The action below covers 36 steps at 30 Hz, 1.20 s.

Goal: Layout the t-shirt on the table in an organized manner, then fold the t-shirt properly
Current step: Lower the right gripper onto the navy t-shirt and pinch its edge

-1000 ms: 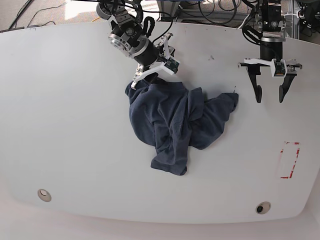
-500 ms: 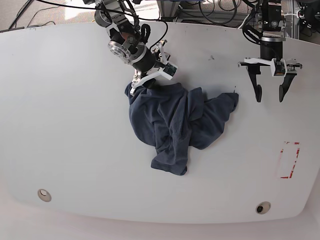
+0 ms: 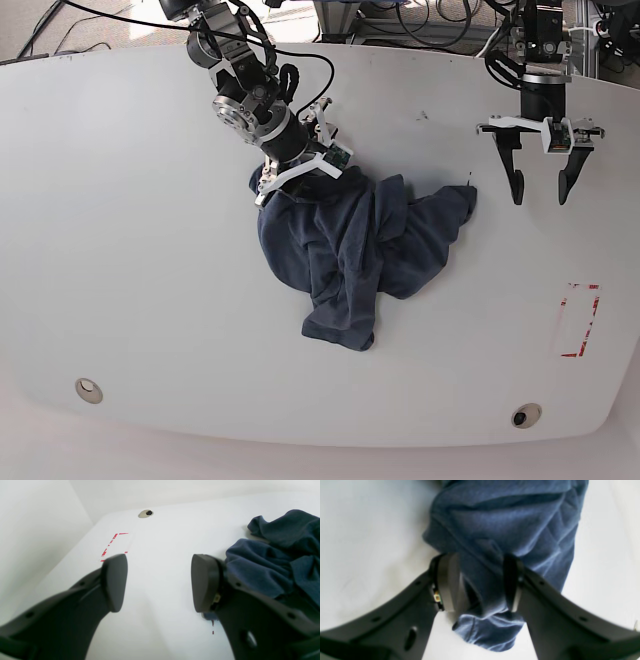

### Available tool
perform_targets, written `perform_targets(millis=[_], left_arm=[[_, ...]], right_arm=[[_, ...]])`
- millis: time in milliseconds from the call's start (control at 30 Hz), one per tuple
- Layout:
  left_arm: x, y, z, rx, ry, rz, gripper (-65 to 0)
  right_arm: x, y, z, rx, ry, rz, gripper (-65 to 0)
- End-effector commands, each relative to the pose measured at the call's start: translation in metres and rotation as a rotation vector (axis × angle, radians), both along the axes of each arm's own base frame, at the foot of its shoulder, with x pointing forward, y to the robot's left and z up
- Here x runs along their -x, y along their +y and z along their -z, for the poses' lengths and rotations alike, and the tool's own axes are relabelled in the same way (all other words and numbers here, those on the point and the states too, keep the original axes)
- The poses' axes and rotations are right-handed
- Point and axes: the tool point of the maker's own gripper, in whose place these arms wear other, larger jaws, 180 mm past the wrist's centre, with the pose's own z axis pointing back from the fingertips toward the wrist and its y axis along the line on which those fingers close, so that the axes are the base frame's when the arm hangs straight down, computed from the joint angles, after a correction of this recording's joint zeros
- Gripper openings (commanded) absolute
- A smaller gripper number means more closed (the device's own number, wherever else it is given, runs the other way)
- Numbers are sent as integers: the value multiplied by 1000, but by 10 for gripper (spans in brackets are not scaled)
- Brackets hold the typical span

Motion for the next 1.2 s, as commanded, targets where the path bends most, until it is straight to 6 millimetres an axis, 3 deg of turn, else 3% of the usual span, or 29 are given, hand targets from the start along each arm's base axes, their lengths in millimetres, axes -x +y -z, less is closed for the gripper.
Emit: perform_targets(millis=[0,300,733,1167], left_arm=[[-1,0,-11,-16,-40,10,-272],[-2,1,-6,-13,-12,3,-272],[-3,1,-4,-11,1,3,-272],[-4,-13,0,0,12,48,-272]], right_arm=[[-11,-4,-11,13,-55,-10,-376],[-14,-14,-4,101,-89,-30,-376],[19,-9,-8,112,-95,-61,-374],[9,-22,-4,154,-107,-58,-374]])
